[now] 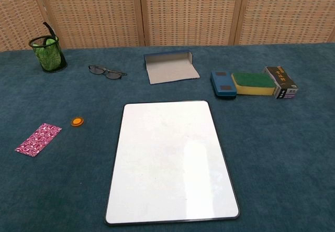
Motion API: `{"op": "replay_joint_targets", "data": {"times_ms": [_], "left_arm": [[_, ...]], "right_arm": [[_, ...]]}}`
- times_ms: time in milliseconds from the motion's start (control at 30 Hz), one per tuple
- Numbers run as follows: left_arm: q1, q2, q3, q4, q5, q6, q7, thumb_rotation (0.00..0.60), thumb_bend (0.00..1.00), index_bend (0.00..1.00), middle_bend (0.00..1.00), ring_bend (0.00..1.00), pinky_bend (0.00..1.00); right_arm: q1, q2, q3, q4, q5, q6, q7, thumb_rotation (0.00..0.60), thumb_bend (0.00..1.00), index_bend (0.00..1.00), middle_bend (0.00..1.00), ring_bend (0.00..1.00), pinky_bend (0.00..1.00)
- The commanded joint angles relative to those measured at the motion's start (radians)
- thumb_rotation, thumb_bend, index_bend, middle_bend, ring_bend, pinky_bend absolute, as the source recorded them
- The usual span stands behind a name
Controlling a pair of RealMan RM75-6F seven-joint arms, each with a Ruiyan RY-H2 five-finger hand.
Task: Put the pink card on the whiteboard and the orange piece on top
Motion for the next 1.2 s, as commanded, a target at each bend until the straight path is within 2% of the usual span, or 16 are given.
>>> {"op": "replay_joint_targets", "data": {"times_ms": [33,233,367,467,533,633,800,900,1200], "left_arm": [[0.005,0.006,-0.005,-0.002,0.005,-0.01,-0.004,0.6,0.0,0.0,0.0,0.0,0.0],[0.01,0.015,-0.011,-0.009,0.015,-0.036,-0.011,0.6,0.0,0.0,0.0,0.0,0.0],[-0.011,0.021,-0.009,-0.017,0.03,-0.092,-0.004,0.6,0.0,0.0,0.0,0.0,0.0],[-0.058,0.038,-0.003,-0.041,0.03,-0.201,0.015,0.6,0.0,0.0,0.0,0.0,0.0],[-0.115,0.065,0.001,-0.076,0.016,-0.337,0.01,0.6,0.0,0.0,0.0,0.0,0.0],[-0.172,0.072,-0.015,-0.087,-0.033,-0.452,0.041,0.6,0.0,0.0,0.0,0.0,0.0],[-0.258,0.048,-0.062,-0.103,-0.174,-0.592,0.141,0.6,0.0,0.02,0.0,0.0,0.0],[-0.289,0.045,-0.078,-0.113,-0.238,-0.635,0.166,0.6,0.0,0.13,0.0,0.0,0.0],[-0.338,0.019,-0.08,-0.101,-0.349,-0.669,0.229,0.6,0.0,0.14,0.0,0.0,0.0]], "right_arm": [[0.0,0.0,0.0,0.0,-0.001,0.0,0.0,0.6,0.0,0.0,0.0,0.0,0.0],[-0.001,0.0,-0.001,0.002,-0.003,0.002,0.005,0.6,0.0,0.0,0.0,0.0,0.0],[0.0,-0.001,-0.001,0.002,-0.003,0.001,-0.001,0.6,0.0,0.0,0.0,0.0,0.0],[-0.001,-0.002,0.0,0.001,0.0,0.001,-0.003,0.6,0.0,0.0,0.0,0.0,0.0],[-0.001,-0.001,0.001,0.001,0.001,0.002,-0.001,0.6,0.0,0.0,0.0,0.0,0.0],[-0.001,-0.001,0.001,0.0,0.001,0.0,0.0,0.6,0.0,0.0,0.0,0.0,0.0],[0.001,0.002,0.001,-0.002,0.004,-0.006,0.004,0.6,0.0,0.0,0.0,0.0,0.0],[0.001,0.004,0.0,-0.002,0.003,-0.008,0.008,0.6,0.0,0.0,0.0,0.0,0.0],[0.002,0.006,-0.001,-0.001,0.002,-0.01,0.016,0.6,0.0,0.0,0.0,0.0,0.0]]}}
